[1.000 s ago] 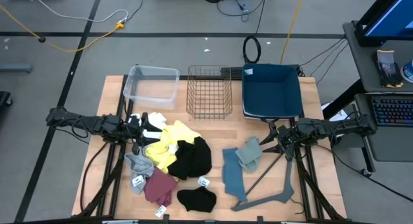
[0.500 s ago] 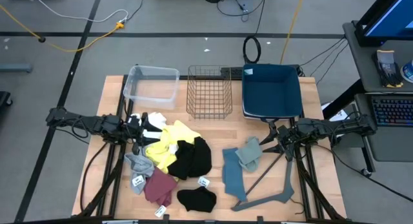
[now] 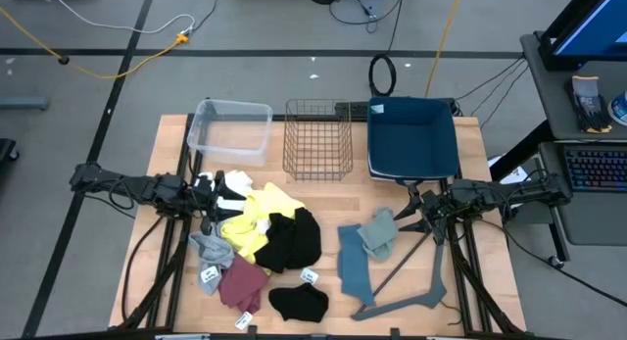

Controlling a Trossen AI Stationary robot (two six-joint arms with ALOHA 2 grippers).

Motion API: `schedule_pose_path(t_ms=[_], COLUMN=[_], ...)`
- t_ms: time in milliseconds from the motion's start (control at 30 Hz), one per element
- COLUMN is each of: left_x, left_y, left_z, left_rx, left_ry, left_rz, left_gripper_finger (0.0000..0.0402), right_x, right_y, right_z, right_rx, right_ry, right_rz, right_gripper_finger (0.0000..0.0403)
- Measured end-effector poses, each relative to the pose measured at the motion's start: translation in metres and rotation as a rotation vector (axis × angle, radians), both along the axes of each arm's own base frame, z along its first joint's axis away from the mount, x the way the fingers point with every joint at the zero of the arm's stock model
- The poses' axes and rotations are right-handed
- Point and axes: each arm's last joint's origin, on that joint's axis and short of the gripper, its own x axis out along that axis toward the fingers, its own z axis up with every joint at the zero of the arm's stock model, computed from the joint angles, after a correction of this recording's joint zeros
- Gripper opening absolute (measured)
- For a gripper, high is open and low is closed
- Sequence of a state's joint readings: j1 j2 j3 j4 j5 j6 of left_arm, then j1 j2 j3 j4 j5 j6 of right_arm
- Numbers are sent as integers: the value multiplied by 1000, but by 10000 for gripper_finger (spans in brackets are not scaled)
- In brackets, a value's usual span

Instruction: Pick & Place Cloths

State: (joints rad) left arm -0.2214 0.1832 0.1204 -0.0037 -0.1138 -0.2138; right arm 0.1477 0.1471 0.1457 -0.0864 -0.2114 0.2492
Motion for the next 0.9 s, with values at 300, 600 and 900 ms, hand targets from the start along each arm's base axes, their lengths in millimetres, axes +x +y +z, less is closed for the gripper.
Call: schedule_pose_path(t_ms=[300, 600, 900], left_x=[0, 0, 0], left_y=[1, 9, 9], left_z=[2, 2, 2], left_rx=[168, 351, 297], left_ry=[-32, -3, -5], left_rz=[36, 287, 296], left_gripper_finger=[209, 209, 209], right_x=[0, 1, 1], right_y=[0, 0, 0], right_z=[2, 4, 18], right_rx=[-110, -107, -88], right_ry=[-62, -88, -226], right_rz=[18, 17, 8], right_gripper_finger=[155, 155, 155])
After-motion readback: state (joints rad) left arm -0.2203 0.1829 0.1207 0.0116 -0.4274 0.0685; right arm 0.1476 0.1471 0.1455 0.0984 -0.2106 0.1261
